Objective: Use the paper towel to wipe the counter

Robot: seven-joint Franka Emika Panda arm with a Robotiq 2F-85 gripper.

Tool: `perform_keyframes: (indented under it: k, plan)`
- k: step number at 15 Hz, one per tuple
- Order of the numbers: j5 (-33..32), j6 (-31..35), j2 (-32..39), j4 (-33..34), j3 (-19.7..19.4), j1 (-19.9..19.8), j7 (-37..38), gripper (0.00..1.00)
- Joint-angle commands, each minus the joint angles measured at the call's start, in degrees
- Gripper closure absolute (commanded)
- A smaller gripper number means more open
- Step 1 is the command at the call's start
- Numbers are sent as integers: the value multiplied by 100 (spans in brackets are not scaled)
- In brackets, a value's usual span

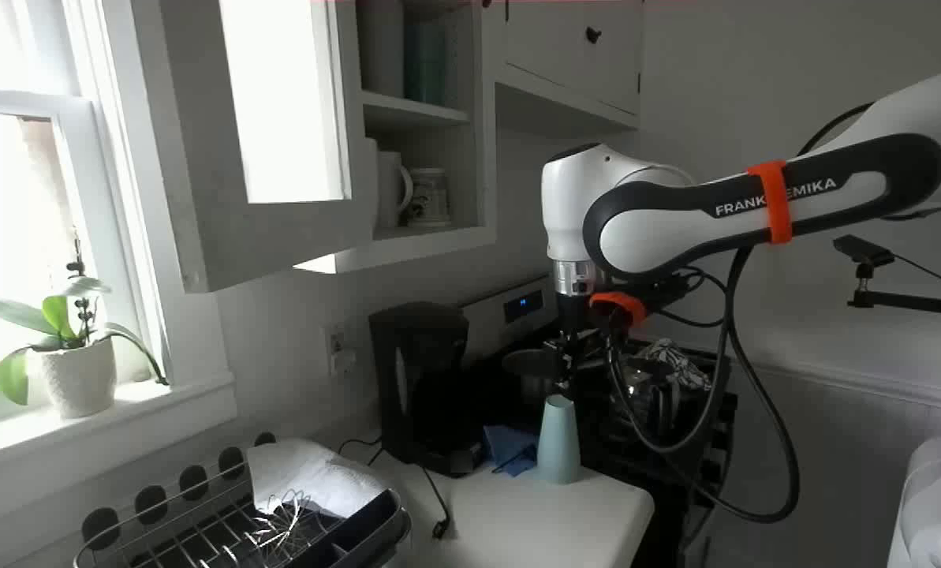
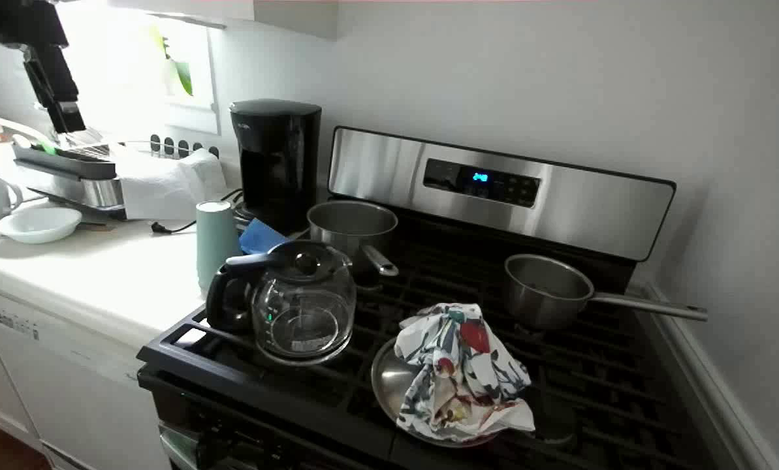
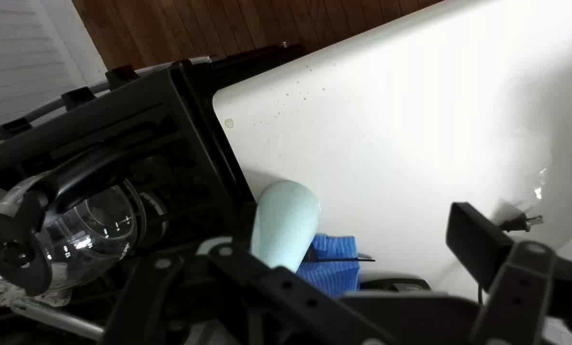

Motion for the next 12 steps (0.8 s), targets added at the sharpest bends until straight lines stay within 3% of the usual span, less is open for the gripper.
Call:
perform_keyframes:
  k: [1,5,12]
  plan:
    - [-67,-24,30,18,-128,159,61,0]
    - [-50,262,242,94,-140,193,14,0]
    - [834,2540,1442,470,-360,753,-895,0]
